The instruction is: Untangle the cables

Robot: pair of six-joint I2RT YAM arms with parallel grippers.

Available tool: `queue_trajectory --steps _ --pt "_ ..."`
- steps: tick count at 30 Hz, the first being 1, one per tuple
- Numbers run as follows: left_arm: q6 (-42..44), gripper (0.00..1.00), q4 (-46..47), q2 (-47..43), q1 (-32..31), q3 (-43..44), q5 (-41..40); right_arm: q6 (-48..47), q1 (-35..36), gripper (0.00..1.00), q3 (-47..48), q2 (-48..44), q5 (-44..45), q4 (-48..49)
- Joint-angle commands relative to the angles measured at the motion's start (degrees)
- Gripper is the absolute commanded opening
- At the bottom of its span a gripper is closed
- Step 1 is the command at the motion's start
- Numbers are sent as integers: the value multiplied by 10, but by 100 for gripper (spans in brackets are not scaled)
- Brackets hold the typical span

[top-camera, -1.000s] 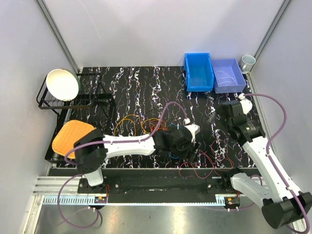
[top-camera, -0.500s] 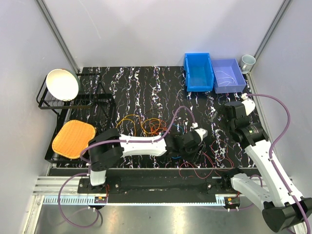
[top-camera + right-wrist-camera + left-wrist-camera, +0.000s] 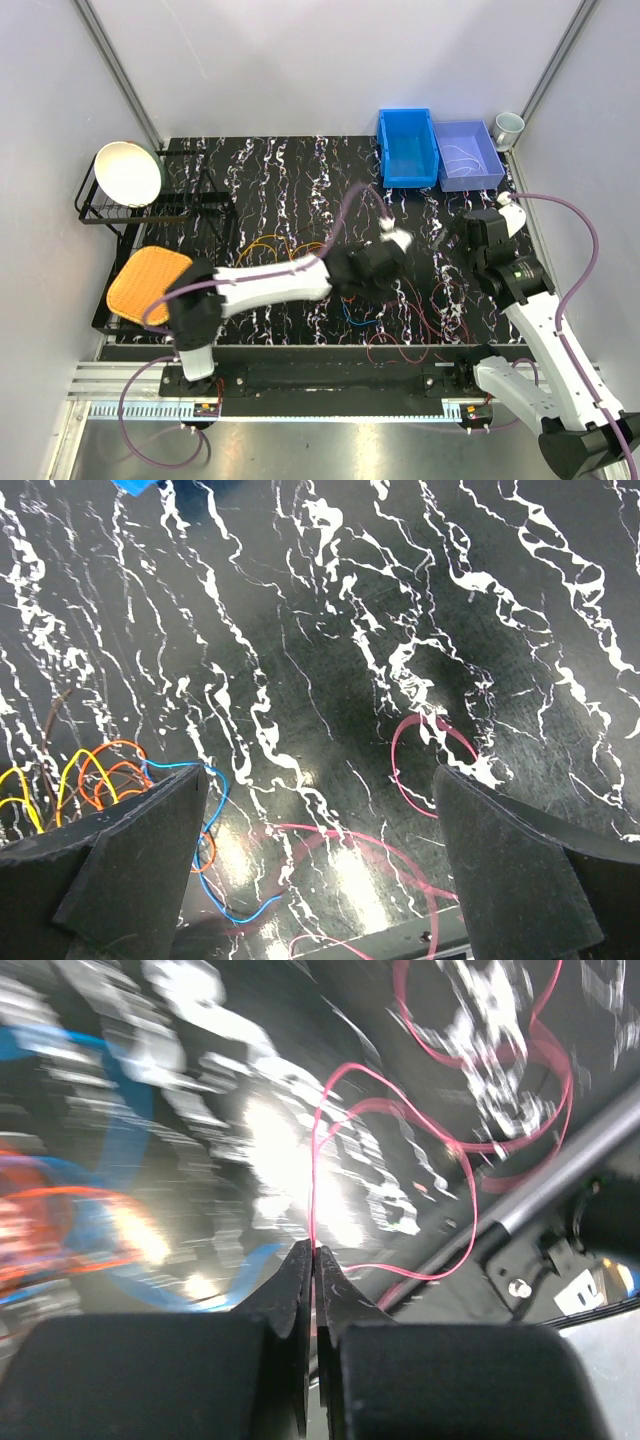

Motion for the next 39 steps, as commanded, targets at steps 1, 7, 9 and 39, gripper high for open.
queue_trajectory --steps 1,7,9,39 --pt "68 0 -83 -145 81 61 -76 -5 -1 100 30 -14 -12 33" --pt "132 0 -150 -224 143 156 -103 -19 -2 100 38 -17 -71 67" --pt "145 0 -157 -237 147 170 -110 -25 -1 100 37 -18 -101 83" --pt "200 0 -200 -220 185 214 46 -95 0 100 -66 -14 -562 413"
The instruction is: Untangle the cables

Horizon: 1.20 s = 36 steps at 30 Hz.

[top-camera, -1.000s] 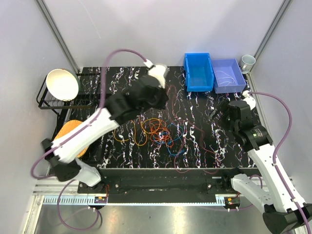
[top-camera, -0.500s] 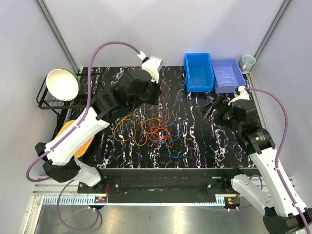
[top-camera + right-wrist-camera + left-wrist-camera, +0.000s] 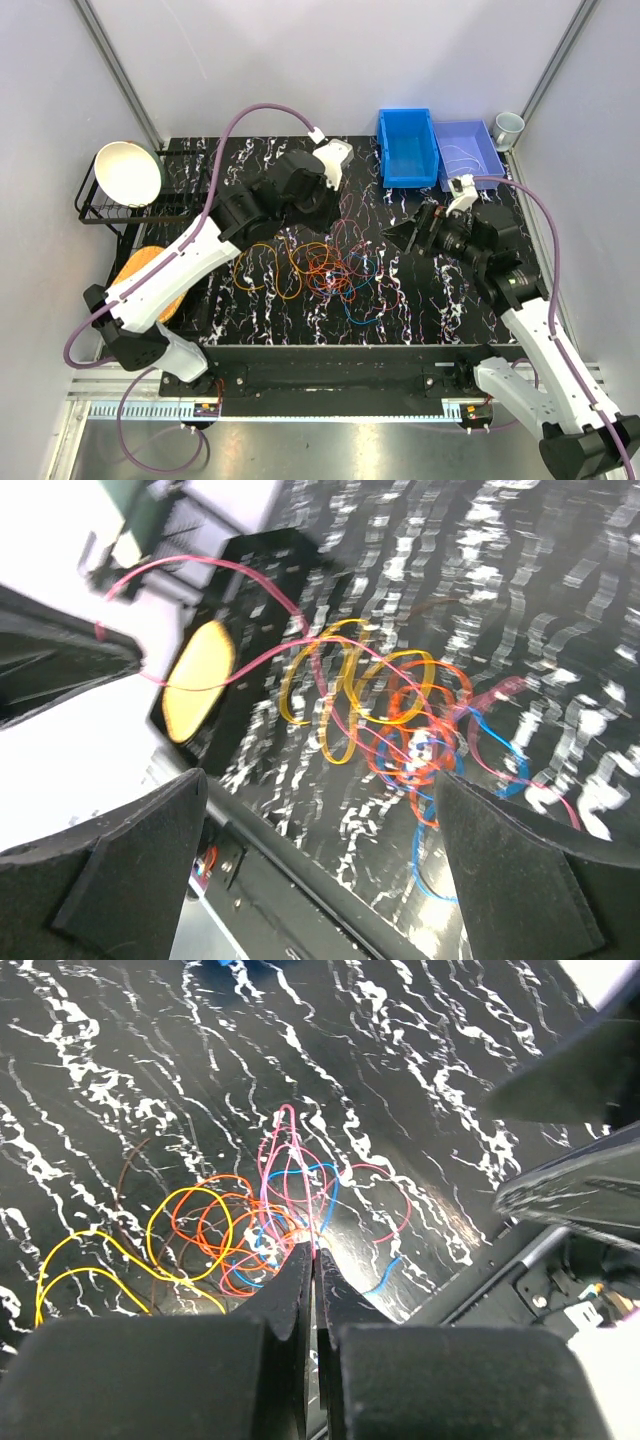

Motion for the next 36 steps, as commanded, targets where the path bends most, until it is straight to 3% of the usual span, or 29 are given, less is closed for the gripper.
queue_trajectory --steps 1,10,19,36 --pt "14 0 16 -14 17 32 56 -19 0 100 -12 21 -106 121" --pt "17 1 -2 0 33 64 106 -97 1 98 -8 78 -136 208" --pt "23 1 -26 16 38 105 114 -95 27 93 14 181 -145 297" --pt "23 2 -35 17 49 113 129 -94 105 90 46 276 -104 365"
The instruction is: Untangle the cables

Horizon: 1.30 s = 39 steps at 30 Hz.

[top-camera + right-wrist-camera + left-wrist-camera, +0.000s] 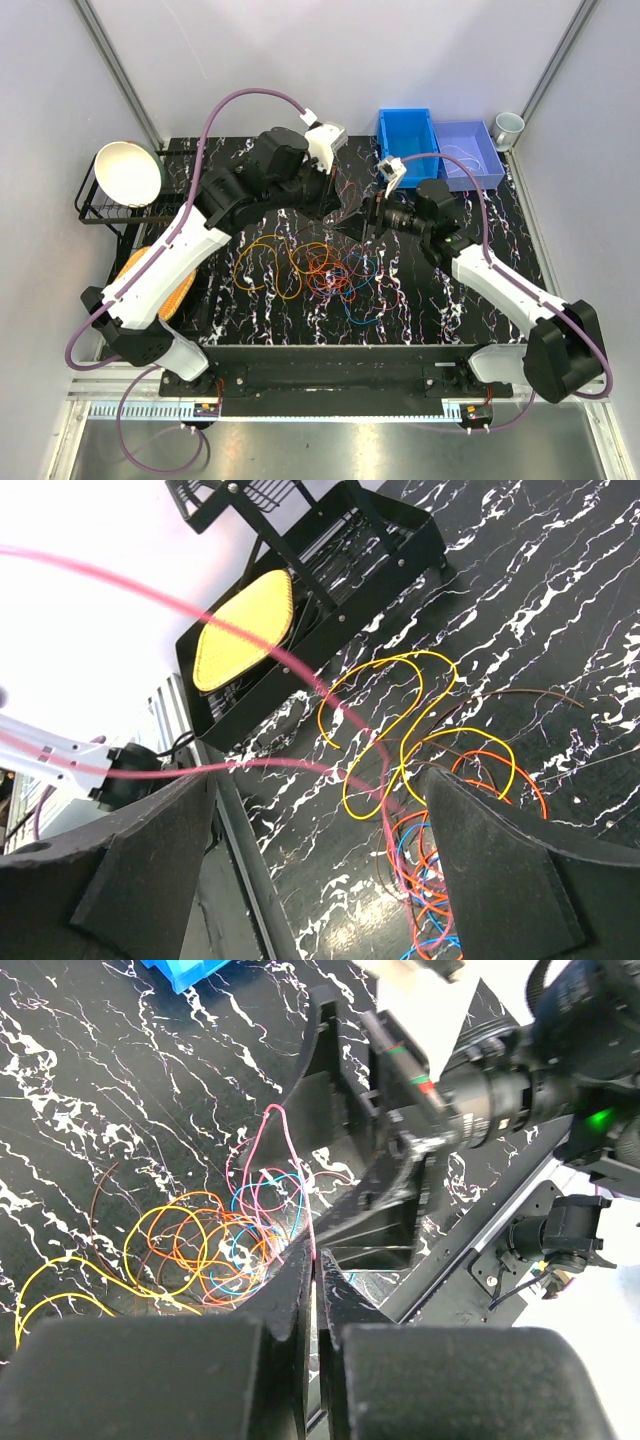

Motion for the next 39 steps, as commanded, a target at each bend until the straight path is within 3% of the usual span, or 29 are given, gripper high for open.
queue_trajectory --steps 1,4,11,18,21,23,25,29,30,33,37,39 --pt "8 2 6 -2 5 26 18 -5 11 90 29 11 28 52" --pt "8 2 6 -3 6 24 19 -1 16 89 31 18 33 60" --pt "6 2 6 -4 8 21 21 7 28 67 29 26 45 73" --pt "4 2 6 -6 9 20 23 22 37 36 21 34 55 92" --pt "4 3 6 -8 9 18 21 27 38 18 17 33 60 94" --pt "3 3 6 -10 9 15 15 29 39 0 14 29 62 93" --pt "3 3 6 -13 10 9 7 32 40 0 11 20 66 86" --pt "-1 22 5 -38 11 -15 -45 28 39 0 12 -13 88 55" --pt "-4 47 4 -44 13 -32 -68 24 40 0 13 -29 95 40" --pt "-12 81 5 -78 15 -74 -114 14 40 0 28 -61 150 -9" --pt "-26 99 4 -135 16 -139 -162 -2 40 0 88 -83 206 -83" --pt "-32 99 3 -177 16 -184 -177 -14 40 0 114 -88 224 -120"
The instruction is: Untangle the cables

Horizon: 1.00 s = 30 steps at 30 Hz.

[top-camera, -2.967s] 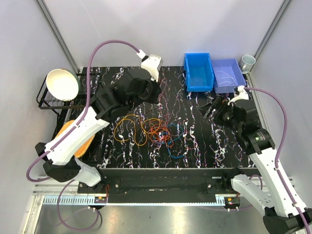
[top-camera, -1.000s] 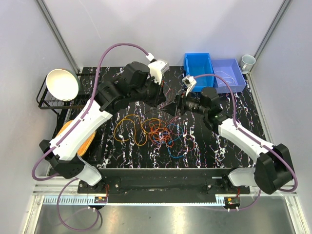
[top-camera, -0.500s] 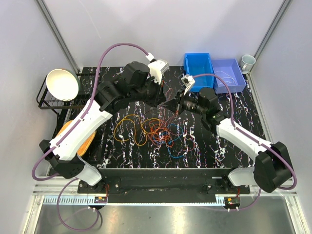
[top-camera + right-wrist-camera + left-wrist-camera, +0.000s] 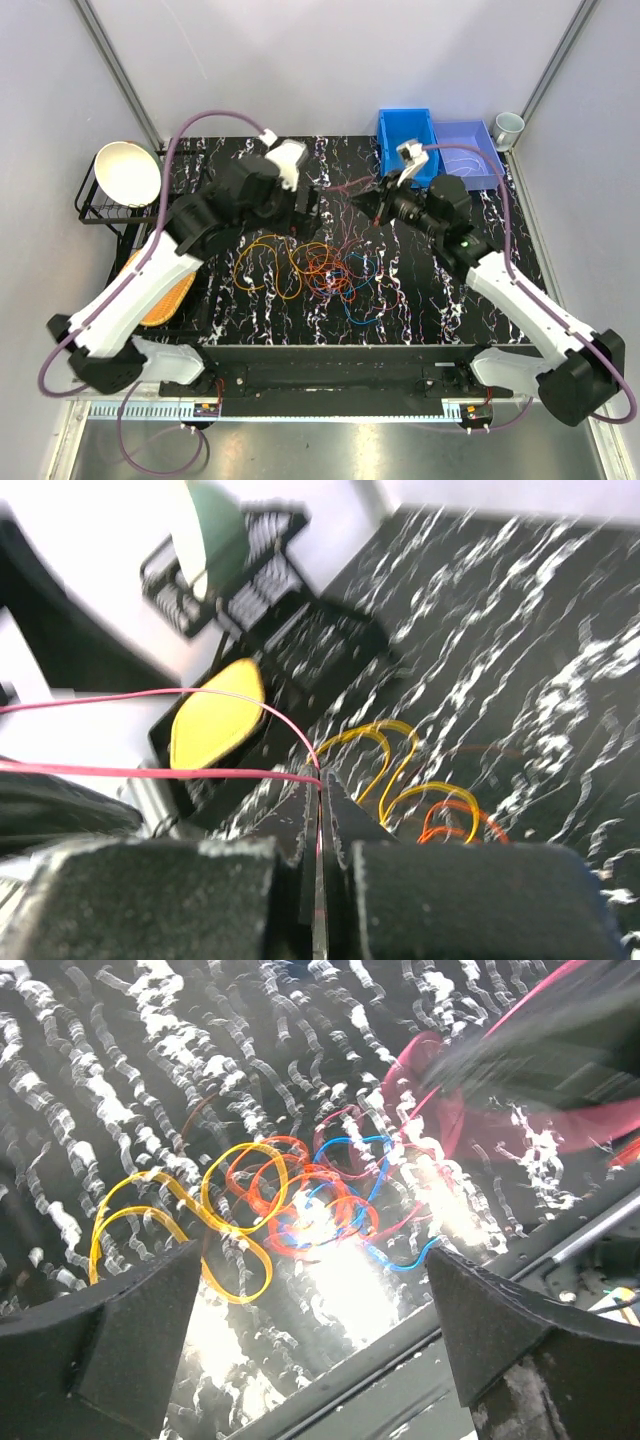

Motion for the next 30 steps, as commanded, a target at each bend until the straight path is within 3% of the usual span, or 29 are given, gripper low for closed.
queue_trajectory --steps 1,12,18,22,26,30 --pt "-16 99 3 -89 3 -69 -73 -33 5 0 94 -25 74 -71" --pt "-92 99 12 -246 3 -284 -88 -84 5 0 272 -16 160 -173" --pt "-169 99 1 -241 3 -307 -120 -135 4 0 390 24 213 -218" --pt "-157 99 41 -308 2 -320 -146 -170 4 0 468 55 266 -242" --pt "-124 99 81 -389 3 -362 -107 -211 4 0 533 93 301 -257" --pt "-114 99 75 -422 2 -367 -124 -242 4 0 599 129 335 -258"
